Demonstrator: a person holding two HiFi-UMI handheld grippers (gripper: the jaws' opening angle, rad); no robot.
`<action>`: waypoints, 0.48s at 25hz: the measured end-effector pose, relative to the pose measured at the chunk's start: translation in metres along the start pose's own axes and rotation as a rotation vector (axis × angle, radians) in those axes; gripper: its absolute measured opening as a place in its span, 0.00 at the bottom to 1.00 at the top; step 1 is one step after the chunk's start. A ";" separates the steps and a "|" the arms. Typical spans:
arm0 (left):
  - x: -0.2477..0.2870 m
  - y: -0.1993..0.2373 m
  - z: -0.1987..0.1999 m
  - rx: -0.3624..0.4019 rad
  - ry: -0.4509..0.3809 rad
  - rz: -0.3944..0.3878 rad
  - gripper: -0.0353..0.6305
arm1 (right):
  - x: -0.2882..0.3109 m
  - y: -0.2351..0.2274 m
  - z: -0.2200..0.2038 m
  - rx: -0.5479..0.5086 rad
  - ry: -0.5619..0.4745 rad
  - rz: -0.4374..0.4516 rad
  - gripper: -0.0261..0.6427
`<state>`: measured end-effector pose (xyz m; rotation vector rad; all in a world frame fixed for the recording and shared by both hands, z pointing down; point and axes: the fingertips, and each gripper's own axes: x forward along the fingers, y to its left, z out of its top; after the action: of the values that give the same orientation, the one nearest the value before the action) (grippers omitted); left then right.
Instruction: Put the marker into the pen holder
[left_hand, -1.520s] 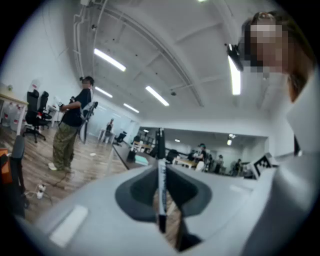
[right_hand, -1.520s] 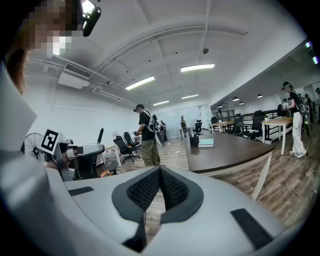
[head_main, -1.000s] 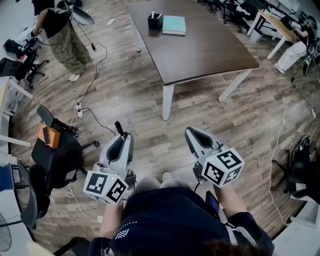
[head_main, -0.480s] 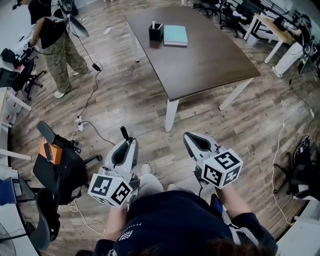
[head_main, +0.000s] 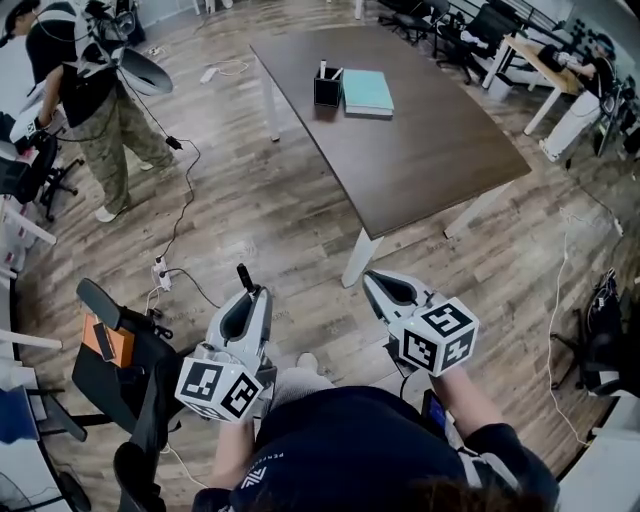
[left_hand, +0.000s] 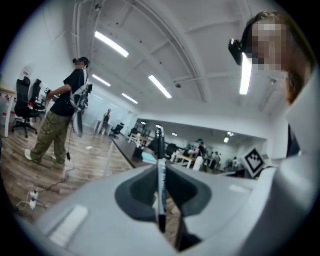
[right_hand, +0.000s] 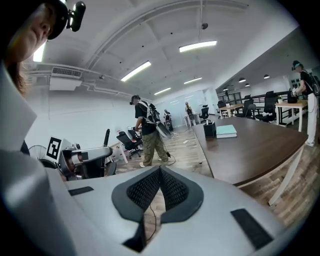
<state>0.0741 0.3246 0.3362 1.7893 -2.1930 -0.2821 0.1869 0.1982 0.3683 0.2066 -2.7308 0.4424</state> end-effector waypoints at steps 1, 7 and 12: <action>0.002 0.010 0.002 -0.003 0.000 0.004 0.12 | 0.010 0.002 0.003 -0.001 0.004 0.001 0.04; 0.016 0.054 0.013 -0.002 0.003 -0.007 0.12 | 0.058 0.009 0.020 -0.025 0.015 -0.016 0.04; 0.033 0.081 0.016 0.010 0.019 -0.016 0.12 | 0.085 0.002 0.030 -0.016 0.018 -0.043 0.04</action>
<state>-0.0120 0.3087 0.3512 1.8077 -2.1719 -0.2571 0.0983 0.1829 0.3735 0.2551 -2.7064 0.4078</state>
